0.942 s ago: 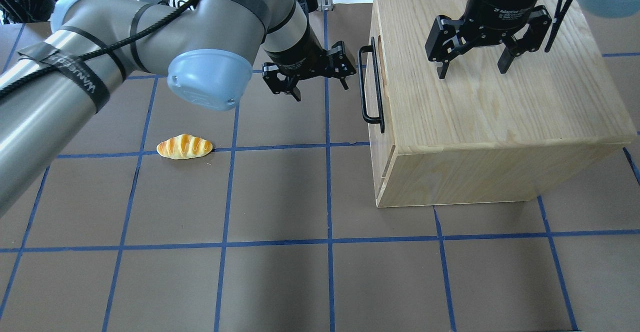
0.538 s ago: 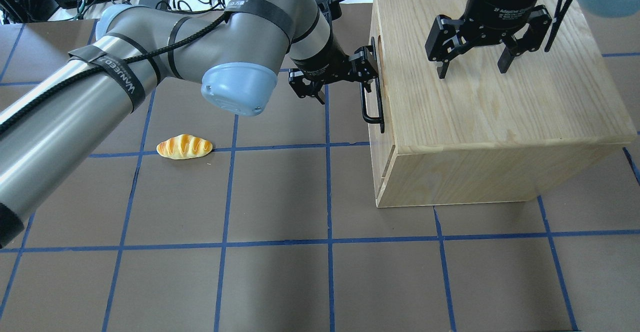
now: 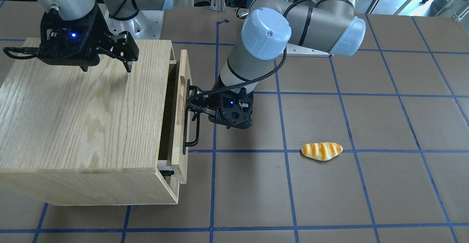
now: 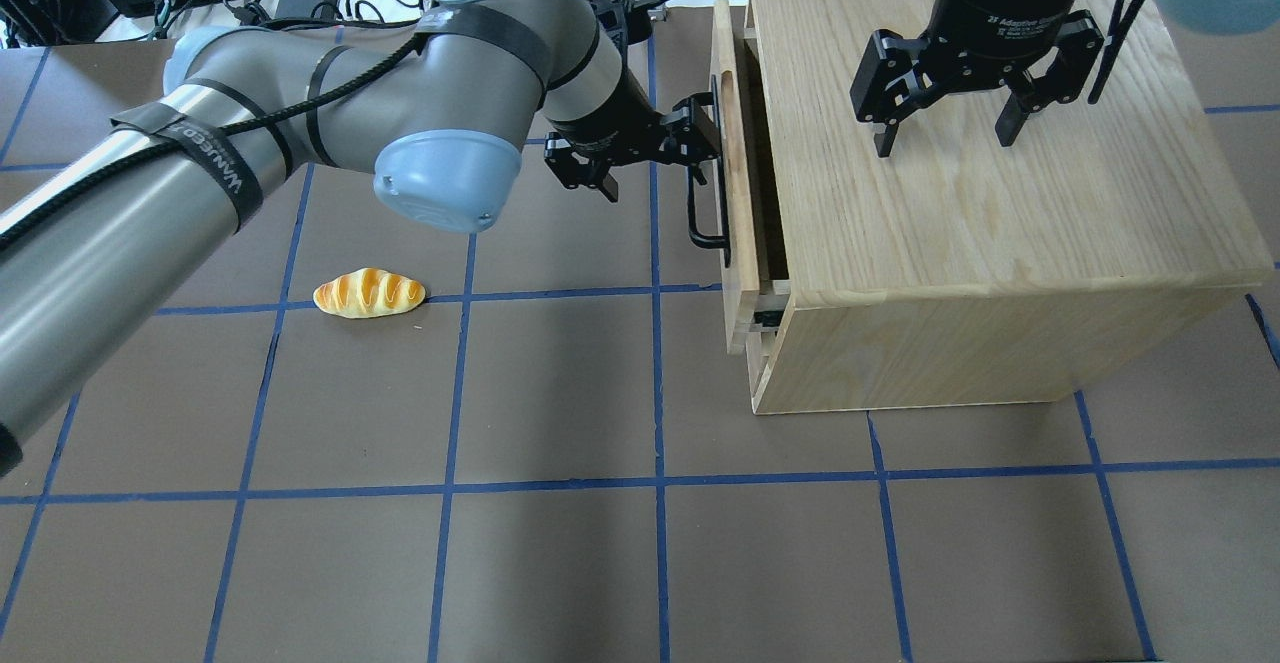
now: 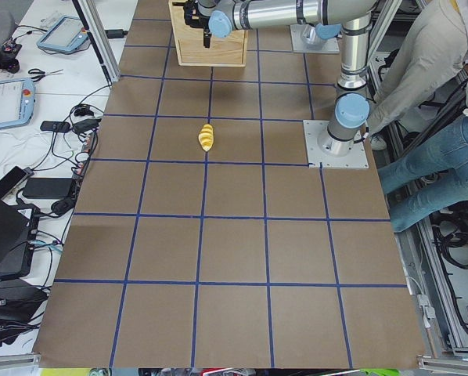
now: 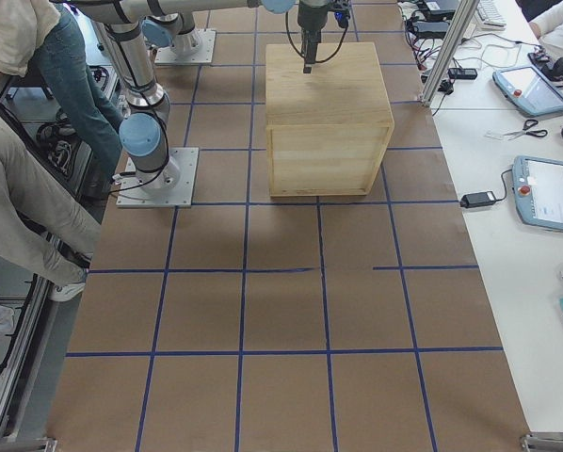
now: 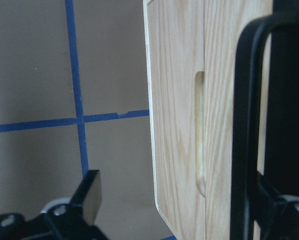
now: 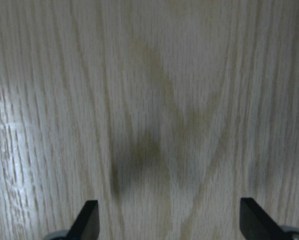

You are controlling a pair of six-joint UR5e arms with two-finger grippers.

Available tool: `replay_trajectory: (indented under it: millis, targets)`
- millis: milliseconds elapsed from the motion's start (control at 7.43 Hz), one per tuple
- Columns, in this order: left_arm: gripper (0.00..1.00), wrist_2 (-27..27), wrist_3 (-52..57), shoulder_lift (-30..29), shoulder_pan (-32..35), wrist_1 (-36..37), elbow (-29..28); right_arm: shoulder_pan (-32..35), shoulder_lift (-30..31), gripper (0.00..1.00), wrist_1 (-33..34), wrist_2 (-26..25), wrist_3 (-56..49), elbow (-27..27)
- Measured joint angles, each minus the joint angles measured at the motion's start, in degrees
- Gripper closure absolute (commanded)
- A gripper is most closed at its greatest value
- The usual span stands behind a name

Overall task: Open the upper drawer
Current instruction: 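Pull the drawer handle toward the robot with the left gripper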

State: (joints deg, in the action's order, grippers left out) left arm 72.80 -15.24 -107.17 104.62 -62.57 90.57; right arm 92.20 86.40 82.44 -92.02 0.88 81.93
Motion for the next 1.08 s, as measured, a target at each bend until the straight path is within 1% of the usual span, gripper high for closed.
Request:
replay_trajectory:
  millis: [269, 673, 1077]
  targets:
    - [0.00, 0.46, 0.91, 2.23, -4.07, -0.54, 1.76, 0.00, 0.00, 0.00, 0.00, 0.00, 0.00, 0.03]
    - [0.00, 1.60, 8.03, 4.42, -10.27, -1.17, 5.01, 0.00, 0.00, 0.00, 0.00, 0.00, -0.02, 0.04]
    - [0.00, 1.67, 12.48, 6.16, -15.54, -4.75, 5.56, 0.00, 0.00, 0.00, 0.00, 0.00, -0.01, 0.07]
